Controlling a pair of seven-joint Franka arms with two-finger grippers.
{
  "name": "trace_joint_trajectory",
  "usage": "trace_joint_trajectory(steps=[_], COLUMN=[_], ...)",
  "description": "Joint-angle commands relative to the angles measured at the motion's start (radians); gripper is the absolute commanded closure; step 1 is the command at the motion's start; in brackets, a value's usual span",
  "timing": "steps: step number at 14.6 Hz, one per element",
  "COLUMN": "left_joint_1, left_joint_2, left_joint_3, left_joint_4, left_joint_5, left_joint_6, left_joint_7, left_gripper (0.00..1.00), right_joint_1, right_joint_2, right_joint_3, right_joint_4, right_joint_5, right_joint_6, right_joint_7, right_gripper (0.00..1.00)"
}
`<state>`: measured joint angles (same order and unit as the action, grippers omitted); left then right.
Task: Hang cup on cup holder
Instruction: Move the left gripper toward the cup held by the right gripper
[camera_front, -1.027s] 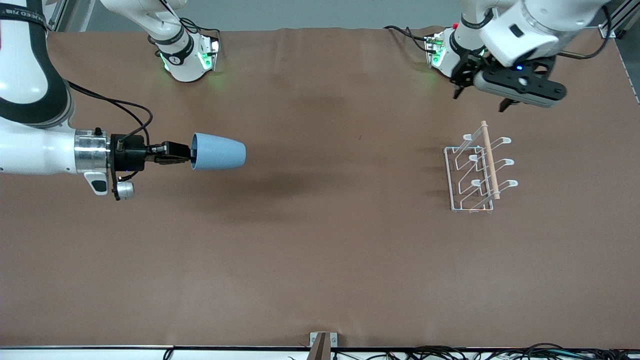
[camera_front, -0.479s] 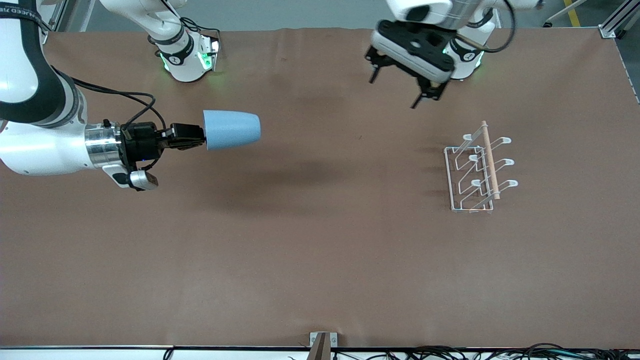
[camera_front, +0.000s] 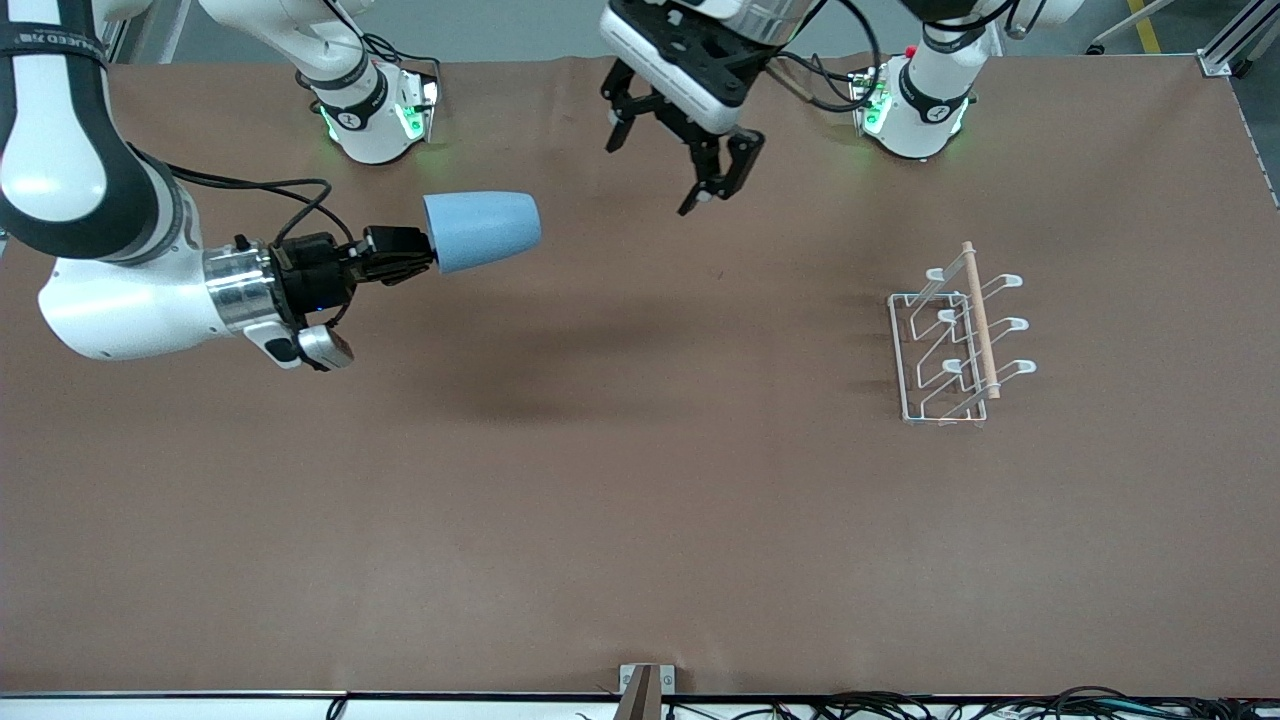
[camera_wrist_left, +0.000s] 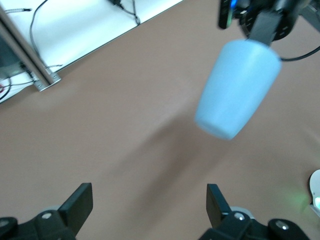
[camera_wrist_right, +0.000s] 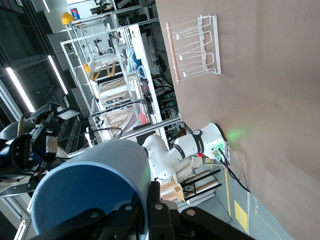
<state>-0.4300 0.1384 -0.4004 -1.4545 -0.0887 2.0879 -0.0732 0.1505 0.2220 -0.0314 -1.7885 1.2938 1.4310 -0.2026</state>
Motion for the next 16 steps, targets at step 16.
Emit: trace_joint_trajectory(steps=[16], left_joint_1=[-0.142], left_joint_2=[0.199], left_joint_3=[0.005], left_joint_4=[0.128], left_joint_5=[0.058], left_joint_6=[0.159], left_joint_7=[0.024], left_gripper=[0.00], right_joint_1=[0.027], right_joint_2=[0.008], right_joint_3=[-0.008], right_joint_4=[-0.009], right_joint_5=[0.038], right_joint_6=[0.000], right_joint_7=[-0.017], right_gripper=[0.99])
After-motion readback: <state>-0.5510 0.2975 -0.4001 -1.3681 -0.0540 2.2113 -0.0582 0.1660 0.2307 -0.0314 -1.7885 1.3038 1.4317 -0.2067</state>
